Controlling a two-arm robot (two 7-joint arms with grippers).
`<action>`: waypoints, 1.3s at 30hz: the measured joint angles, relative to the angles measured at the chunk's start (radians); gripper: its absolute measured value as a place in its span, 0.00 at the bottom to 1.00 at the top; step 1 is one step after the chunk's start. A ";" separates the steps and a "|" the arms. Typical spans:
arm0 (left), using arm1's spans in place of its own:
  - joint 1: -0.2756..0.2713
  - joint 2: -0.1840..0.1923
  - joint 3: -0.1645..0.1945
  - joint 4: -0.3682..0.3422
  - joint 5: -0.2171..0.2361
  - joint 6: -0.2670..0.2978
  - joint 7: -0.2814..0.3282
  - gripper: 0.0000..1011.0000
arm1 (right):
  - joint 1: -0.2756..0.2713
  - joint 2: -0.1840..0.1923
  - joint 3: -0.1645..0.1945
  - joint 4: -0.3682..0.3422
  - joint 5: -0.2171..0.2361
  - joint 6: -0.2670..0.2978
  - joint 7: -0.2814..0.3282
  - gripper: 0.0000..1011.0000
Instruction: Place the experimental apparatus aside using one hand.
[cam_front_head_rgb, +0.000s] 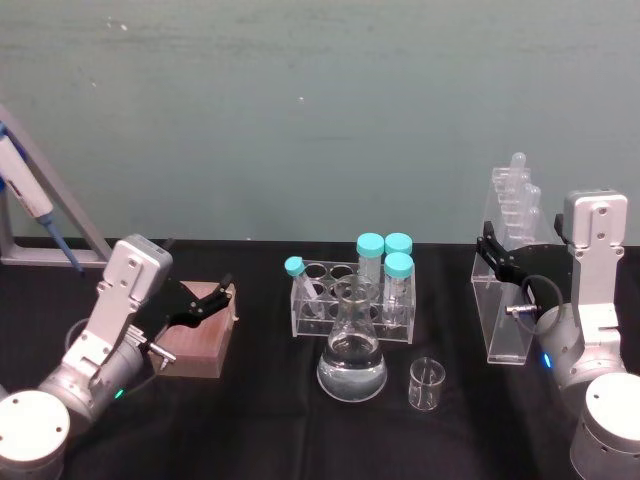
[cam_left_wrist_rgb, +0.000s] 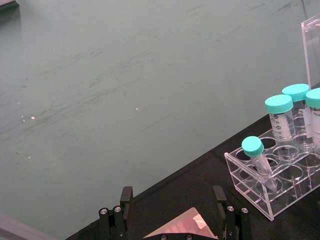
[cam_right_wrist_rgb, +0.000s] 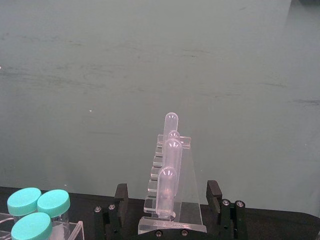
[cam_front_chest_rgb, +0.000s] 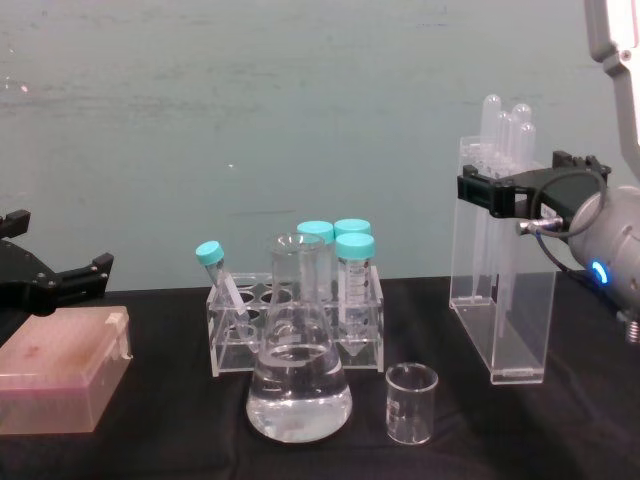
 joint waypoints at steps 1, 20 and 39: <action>0.000 0.000 0.000 0.000 0.000 0.000 0.000 0.99 | 0.000 0.000 0.000 0.000 0.000 0.001 0.001 0.99; 0.000 0.000 0.000 0.000 0.000 0.000 0.000 0.99 | 0.000 0.001 -0.002 0.000 0.002 0.000 -0.001 0.99; 0.000 0.000 0.000 0.000 0.000 0.000 0.000 0.99 | -0.001 0.001 -0.002 -0.001 0.002 0.000 -0.003 0.99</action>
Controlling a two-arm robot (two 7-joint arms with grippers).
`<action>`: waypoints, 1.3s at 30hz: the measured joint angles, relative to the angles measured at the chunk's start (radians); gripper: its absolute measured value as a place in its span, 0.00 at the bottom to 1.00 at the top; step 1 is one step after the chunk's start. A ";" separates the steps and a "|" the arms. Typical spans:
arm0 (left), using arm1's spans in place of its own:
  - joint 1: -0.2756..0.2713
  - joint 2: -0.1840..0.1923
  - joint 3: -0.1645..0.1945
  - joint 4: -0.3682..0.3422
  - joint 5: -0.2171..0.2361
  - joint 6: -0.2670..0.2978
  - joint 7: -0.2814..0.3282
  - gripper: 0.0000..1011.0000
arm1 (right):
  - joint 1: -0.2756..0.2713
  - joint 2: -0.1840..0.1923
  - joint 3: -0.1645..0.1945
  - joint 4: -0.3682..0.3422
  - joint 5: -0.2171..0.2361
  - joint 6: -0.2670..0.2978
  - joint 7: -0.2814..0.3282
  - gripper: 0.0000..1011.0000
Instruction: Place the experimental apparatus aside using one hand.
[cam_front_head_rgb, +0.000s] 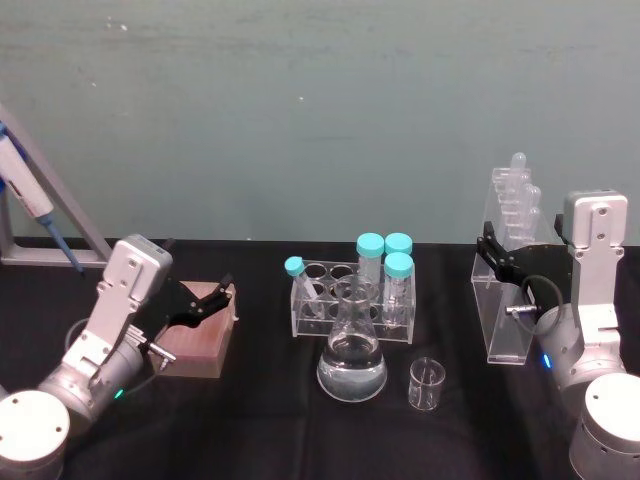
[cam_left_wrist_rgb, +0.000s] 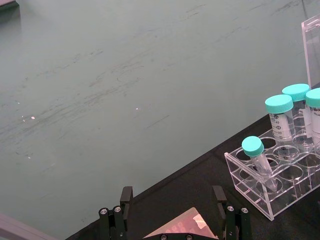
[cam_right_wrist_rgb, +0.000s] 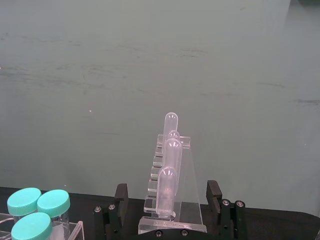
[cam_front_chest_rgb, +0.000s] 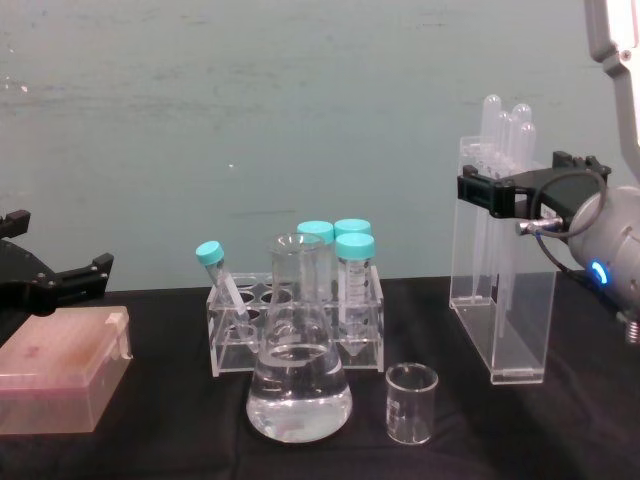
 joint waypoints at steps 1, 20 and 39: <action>0.000 0.000 0.000 0.000 0.000 0.000 0.000 0.99 | 0.000 0.000 0.000 0.000 0.000 0.000 0.000 0.99; 0.000 0.000 0.000 0.000 0.000 0.000 0.000 0.99 | 0.000 0.000 0.000 0.000 0.000 0.000 0.000 0.70; 0.000 0.000 0.000 0.000 0.000 0.000 0.000 0.99 | 0.000 0.000 0.000 0.000 0.000 0.000 0.000 0.60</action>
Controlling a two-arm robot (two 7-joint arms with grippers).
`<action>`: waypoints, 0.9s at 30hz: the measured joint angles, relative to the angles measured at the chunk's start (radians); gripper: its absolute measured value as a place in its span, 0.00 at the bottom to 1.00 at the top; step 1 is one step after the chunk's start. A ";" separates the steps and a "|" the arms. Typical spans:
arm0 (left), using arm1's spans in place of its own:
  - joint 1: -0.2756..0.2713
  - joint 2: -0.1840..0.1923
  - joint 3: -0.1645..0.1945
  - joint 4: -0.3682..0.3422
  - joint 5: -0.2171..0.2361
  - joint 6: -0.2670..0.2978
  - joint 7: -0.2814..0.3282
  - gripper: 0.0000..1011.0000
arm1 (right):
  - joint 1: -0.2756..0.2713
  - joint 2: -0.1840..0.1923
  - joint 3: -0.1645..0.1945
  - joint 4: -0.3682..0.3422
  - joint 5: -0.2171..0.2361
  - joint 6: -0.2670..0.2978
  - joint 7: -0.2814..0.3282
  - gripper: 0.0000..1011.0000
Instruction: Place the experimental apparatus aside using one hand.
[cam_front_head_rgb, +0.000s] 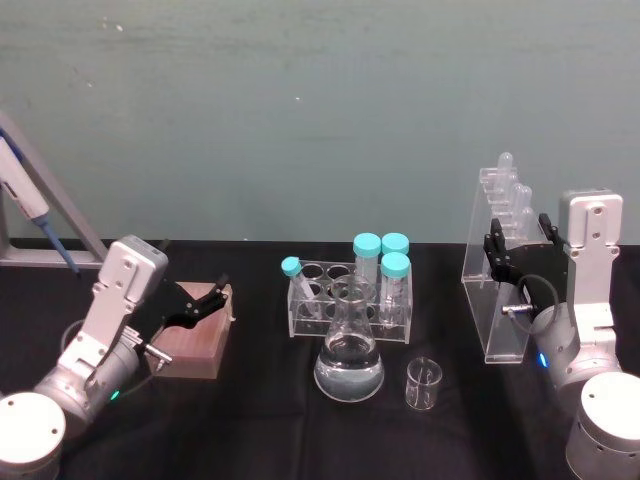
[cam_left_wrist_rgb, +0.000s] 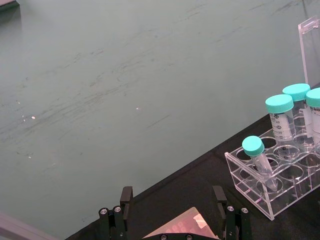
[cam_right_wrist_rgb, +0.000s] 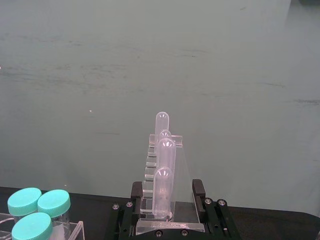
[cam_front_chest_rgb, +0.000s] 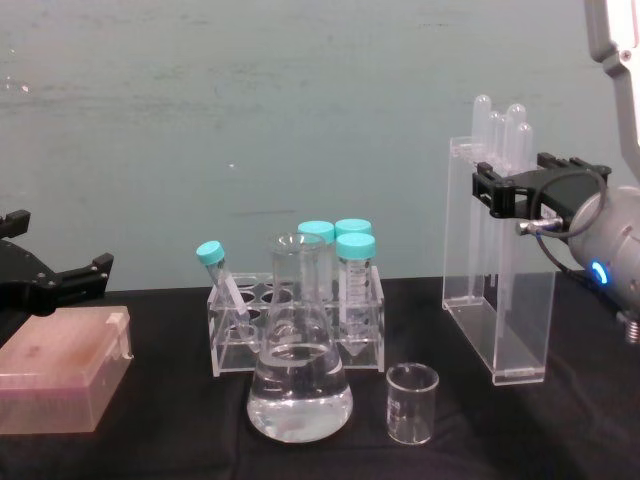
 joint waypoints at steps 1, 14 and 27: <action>0.000 0.000 0.000 0.000 0.000 0.000 0.000 0.99 | 0.000 0.000 0.000 0.000 0.000 0.000 0.000 0.60; 0.000 0.000 0.000 0.000 0.000 0.000 0.000 0.99 | 0.002 0.005 -0.005 0.002 -0.014 -0.018 0.001 0.60; 0.000 0.000 0.000 0.000 0.000 0.000 0.000 0.99 | 0.002 0.010 0.002 0.003 -0.018 -0.040 0.002 0.60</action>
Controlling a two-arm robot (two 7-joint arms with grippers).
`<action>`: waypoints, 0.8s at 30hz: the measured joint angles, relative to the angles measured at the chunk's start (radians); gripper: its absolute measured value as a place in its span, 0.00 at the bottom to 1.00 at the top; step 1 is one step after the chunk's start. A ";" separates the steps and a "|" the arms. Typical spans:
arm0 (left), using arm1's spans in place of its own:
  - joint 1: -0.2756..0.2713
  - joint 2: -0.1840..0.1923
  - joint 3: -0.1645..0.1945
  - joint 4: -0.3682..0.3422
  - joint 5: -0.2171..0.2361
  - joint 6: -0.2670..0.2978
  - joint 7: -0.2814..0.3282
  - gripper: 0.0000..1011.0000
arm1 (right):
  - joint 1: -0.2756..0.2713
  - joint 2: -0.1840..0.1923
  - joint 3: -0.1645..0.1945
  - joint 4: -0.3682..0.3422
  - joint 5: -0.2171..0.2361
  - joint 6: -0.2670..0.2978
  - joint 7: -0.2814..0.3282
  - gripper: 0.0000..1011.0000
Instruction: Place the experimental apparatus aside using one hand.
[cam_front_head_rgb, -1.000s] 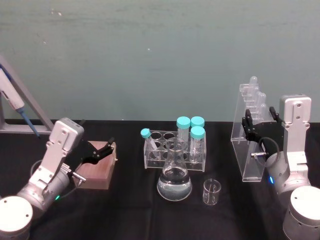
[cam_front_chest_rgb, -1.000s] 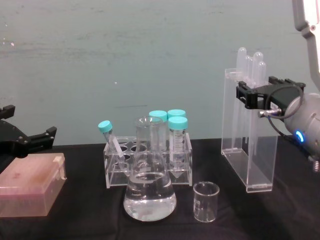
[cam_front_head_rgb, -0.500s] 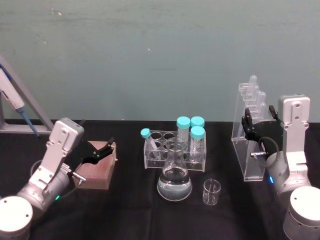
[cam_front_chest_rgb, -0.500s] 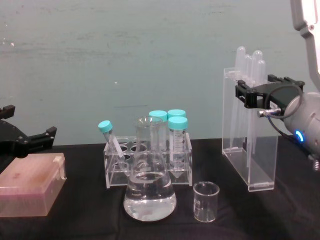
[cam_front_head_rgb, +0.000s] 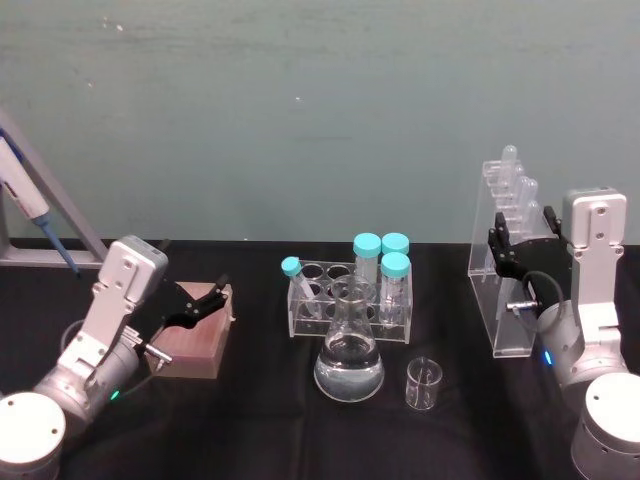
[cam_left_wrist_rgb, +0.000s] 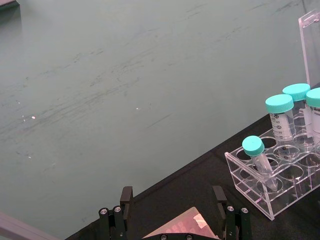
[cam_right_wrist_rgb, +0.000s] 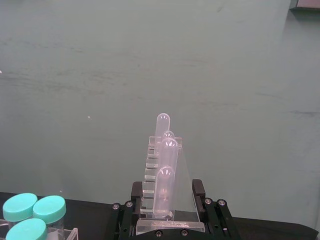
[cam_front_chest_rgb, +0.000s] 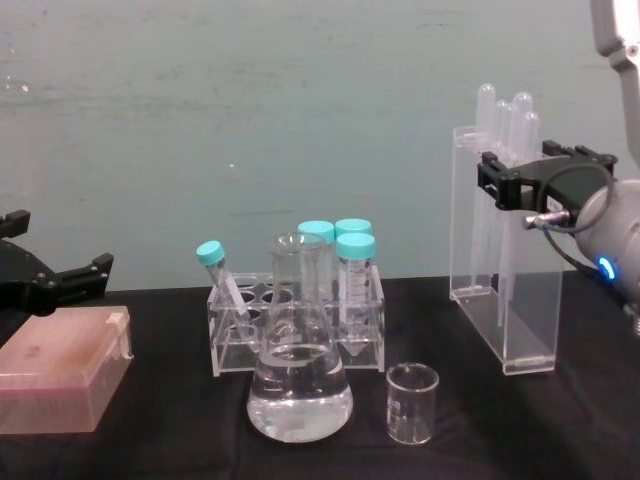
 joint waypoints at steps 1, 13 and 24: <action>0.000 0.000 0.000 0.000 0.000 0.000 0.000 0.99 | 0.000 0.000 0.000 0.000 0.000 0.000 0.000 0.60; 0.000 0.000 0.000 0.000 0.000 0.000 0.000 0.99 | 0.000 0.014 0.018 -0.002 0.000 -0.016 -0.002 0.60; 0.000 0.000 0.000 0.000 0.000 0.000 0.000 0.99 | 0.003 0.030 0.039 -0.003 0.006 -0.024 0.005 0.60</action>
